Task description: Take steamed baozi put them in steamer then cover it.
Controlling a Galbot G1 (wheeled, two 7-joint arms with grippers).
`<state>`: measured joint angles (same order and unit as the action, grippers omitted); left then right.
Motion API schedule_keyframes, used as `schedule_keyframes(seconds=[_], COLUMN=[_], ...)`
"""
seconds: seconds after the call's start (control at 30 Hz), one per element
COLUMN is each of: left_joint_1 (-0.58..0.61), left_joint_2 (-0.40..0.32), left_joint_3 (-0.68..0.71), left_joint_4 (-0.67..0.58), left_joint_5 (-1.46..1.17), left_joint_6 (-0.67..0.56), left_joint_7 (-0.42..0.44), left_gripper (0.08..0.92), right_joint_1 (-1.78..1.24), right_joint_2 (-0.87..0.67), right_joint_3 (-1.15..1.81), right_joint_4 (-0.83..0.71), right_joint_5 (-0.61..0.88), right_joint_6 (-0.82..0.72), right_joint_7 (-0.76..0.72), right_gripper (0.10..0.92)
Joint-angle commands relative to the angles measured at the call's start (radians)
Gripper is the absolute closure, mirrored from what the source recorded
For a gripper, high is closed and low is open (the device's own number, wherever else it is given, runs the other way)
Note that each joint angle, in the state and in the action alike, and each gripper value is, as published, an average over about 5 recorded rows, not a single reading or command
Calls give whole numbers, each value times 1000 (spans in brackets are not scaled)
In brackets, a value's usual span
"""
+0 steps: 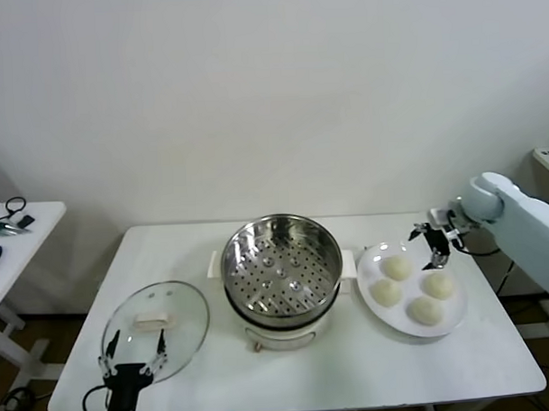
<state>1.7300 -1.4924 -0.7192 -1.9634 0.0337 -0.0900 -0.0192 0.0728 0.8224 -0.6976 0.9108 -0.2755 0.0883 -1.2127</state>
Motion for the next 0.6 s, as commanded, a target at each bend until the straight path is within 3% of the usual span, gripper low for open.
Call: schedule_keyframes(seconds=[0.03,0.6], left_joint_1=[-1,-12], left_joint_2=[1,0], left_joint_3=[-8,-27], left_joint_4=[3,26], left_joint_5=[-2,0], left_joint_6=[1,7], left_joint_7=[0,-1], left_gripper=[177,177], right_joint_1=[86,-6], right_joint_2=[178,249], right_joint_3=[-111,-38], right_joint_4=[-221,-326], right_joint_5=[-90,-154], right_joint_6=[61,97], right_joint_7=[-33,-22], right_gripper=[203,203])
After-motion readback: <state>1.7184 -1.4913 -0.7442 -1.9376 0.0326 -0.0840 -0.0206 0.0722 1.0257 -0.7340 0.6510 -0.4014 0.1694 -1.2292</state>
